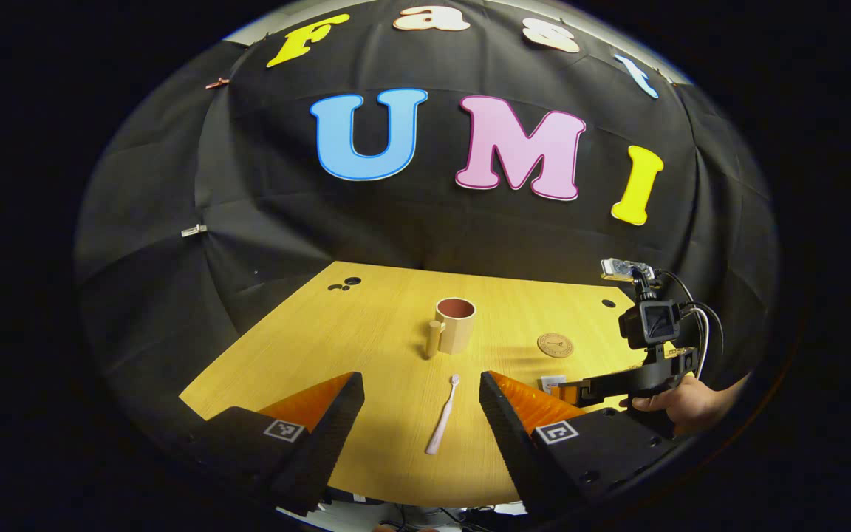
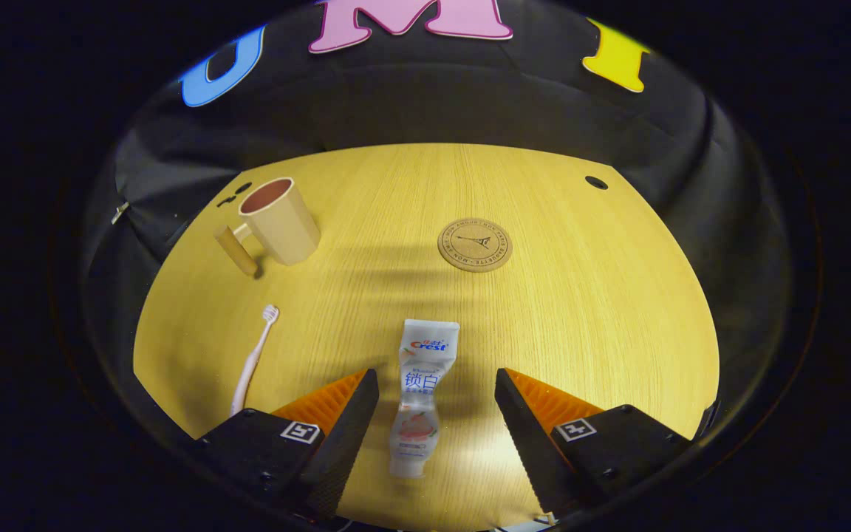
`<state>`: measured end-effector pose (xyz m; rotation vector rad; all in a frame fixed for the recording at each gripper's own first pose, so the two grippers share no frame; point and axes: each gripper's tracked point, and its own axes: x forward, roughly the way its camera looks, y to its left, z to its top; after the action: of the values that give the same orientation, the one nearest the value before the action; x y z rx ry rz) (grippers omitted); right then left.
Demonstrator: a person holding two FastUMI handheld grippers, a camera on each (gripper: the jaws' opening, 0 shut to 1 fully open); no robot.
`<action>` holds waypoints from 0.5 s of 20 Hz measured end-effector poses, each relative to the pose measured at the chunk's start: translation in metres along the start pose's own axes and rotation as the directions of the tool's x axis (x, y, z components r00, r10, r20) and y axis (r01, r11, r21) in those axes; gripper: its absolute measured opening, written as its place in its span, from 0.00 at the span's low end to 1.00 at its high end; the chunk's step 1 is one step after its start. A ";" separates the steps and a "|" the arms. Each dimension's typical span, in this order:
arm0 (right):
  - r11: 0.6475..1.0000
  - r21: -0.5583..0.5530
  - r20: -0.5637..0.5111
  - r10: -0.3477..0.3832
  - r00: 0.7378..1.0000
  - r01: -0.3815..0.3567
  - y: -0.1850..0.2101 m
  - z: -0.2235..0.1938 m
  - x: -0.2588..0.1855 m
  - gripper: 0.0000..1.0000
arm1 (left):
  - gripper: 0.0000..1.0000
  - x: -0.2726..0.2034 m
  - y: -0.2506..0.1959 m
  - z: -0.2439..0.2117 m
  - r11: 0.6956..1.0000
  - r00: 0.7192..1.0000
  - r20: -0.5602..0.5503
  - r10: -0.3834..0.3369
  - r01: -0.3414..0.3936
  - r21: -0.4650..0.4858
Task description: Put the toothbrush and toothpaste on the desktop into the cup, then pick up the cup and place it on the coaster on the desktop.
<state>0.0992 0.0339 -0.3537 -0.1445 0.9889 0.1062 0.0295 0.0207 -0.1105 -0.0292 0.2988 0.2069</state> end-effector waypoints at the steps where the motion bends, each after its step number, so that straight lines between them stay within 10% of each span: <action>1: 1.000 -0.007 -0.025 -0.003 1.000 0.003 0.000 -0.005 0.006 0.98 | 0.98 0.001 0.003 -0.003 1.000 1.000 -0.008 0.012 -0.012 0.004; 10: 0.999 -0.031 -0.130 0.018 0.991 -0.022 0.009 -0.028 0.028 0.85 | 0.97 0.000 0.001 -0.002 0.999 0.999 -0.009 0.035 -0.035 0.036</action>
<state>0.0899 0.0385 -0.3929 -0.1726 1.1186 0.1328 0.0288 0.0218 -0.1125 0.0108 0.3132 0.2358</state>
